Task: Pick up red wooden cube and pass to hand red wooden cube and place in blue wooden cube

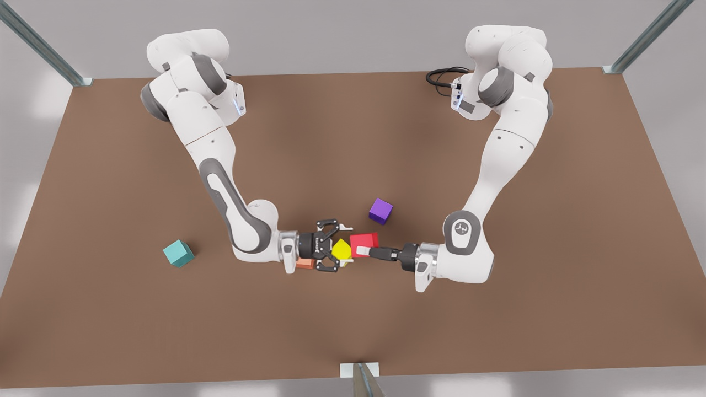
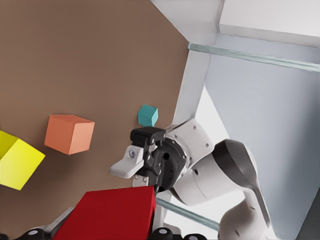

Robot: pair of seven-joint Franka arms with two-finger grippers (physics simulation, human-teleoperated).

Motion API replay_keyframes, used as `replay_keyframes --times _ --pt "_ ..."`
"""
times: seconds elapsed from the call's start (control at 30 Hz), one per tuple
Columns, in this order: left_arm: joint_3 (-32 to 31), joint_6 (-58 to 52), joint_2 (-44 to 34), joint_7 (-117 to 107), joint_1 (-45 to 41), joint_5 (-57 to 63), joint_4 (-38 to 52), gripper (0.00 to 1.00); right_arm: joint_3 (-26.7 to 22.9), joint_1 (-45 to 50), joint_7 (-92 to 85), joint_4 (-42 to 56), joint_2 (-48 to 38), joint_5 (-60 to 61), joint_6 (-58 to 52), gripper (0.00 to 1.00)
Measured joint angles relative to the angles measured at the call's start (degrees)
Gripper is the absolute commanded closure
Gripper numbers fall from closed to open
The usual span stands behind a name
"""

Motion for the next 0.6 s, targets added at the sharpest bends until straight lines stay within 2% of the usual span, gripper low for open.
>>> replay_keyframes --times 0.37,0.47,0.53,0.6 --pt "-0.08 3.54 0.0 -0.83 -2.2 -0.87 -0.04 0.42 3.24 0.14 -6.1 1.35 1.05 0.55 2.8 0.01" --pt "-0.09 4.25 0.08 -1.27 -2.55 -0.71 -0.03 0.42 3.42 0.1 -7.22 1.62 1.17 0.64 3.34 0.12" --pt "-0.12 4.68 0.24 -1.54 -2.8 -0.62 0.01 0.42 3.46 -0.02 -7.79 1.88 1.3 0.55 3.52 0.38" --pt "-0.15 5.07 0.3 -1.8 -2.94 -0.57 0.01 0.42 3.45 -0.11 -8.23 1.98 1.31 0.41 3.63 0.41"
